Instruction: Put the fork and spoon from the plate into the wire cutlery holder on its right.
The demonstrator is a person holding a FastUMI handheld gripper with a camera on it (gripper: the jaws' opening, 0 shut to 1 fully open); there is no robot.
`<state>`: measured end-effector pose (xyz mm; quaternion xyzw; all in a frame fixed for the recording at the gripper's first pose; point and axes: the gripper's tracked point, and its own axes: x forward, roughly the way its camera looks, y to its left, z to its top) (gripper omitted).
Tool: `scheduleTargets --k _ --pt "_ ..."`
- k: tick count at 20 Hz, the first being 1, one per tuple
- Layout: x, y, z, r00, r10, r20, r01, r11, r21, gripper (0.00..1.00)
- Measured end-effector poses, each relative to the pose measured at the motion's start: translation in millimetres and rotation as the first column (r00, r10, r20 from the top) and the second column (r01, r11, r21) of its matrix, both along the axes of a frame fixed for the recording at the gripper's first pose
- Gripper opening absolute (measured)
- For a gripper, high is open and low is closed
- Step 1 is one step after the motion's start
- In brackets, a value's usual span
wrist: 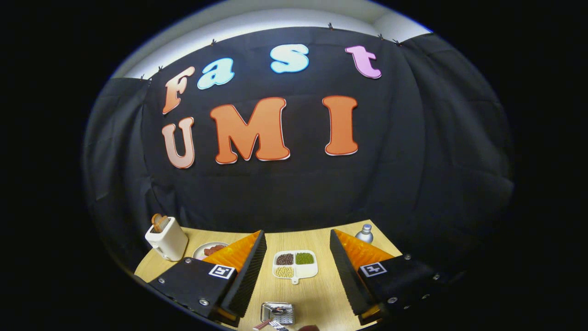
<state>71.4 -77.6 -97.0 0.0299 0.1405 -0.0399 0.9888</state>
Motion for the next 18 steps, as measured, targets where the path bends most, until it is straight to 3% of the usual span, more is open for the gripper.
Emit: scheduleTargets --k 8,18 --pt "-23.9 2.0 63.3 0.953 -0.025 0.301 0.055 0.994 -0.093 0.95" --pt "-57.1 22.1 89.0 0.916 -0.098 0.388 0.162 0.978 -0.134 0.96"
